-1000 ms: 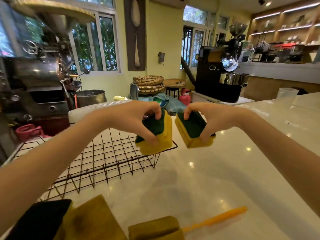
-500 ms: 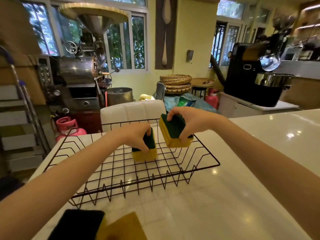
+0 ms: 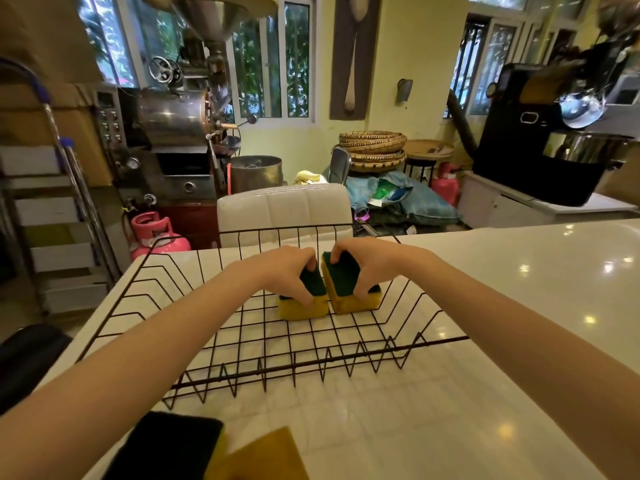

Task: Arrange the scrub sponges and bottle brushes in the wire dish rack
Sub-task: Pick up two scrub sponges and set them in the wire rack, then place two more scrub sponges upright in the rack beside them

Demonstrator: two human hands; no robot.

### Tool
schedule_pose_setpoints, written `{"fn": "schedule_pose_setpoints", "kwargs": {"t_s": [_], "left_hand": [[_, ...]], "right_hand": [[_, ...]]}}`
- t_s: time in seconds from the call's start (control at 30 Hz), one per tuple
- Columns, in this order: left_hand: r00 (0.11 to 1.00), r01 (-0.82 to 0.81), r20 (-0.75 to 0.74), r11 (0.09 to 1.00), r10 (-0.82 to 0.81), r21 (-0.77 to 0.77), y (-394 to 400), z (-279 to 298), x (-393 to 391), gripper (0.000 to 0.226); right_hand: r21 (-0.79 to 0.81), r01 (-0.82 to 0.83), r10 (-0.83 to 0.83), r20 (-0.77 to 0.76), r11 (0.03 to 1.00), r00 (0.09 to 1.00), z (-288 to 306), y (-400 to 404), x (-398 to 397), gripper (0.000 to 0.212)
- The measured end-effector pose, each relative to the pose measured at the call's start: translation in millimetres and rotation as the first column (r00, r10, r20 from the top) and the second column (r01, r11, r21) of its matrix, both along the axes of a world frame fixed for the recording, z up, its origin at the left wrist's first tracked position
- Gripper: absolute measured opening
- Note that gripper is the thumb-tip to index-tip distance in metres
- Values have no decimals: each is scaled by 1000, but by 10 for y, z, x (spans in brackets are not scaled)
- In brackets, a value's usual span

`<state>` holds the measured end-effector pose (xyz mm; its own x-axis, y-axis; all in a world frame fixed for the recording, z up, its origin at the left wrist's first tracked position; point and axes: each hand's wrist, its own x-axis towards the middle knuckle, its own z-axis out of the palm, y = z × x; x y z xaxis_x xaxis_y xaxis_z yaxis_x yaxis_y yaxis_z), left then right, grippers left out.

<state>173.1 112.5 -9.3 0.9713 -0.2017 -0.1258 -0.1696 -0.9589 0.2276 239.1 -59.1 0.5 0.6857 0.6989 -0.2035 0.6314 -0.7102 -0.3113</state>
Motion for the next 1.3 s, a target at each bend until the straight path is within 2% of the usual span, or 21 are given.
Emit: {"fn": "schedule_pose_setpoints", "kwargs": {"t_s": [0.5, 0.73, 0.87, 0.97, 1.07, 1.2, 1.3], "left_hand": [[999, 48, -15, 998, -49, -49, -49, 11, -55, 51], [998, 50, -48, 999, -51, -16, -109, 32, -93, 53], [992, 48, -119, 999, -47, 8, -136, 197, -206, 60], [989, 34, -141, 999, -38, -29, -120, 392, -397, 70], [997, -1, -76, 992, -8, -128, -54, 619, -732, 79], [982, 22, 185, 955, 34, -295, 33, 799, -1338, 79], [950, 78, 311, 939, 33, -336, 52, 779, -1824, 72]], "right_hand": [[-141, -16, 15, -10, 990, 1000, 88, 58, -24, 73], [-125, 2, 0, 21, 992, 1000, 45, 34, -100, 76], [-118, -21, 29, 66, 993, 997, 83, 17, -202, 76], [-20, -40, 41, 91, 999, 995, 186, -24, -389, 82], [146, -102, 84, 124, 984, 989, 301, -61, -710, 85], [359, -189, 125, 196, 914, 973, 380, -90, -1279, 84], [493, -258, 195, 177, 831, 965, 378, -109, -1713, 80]]}}
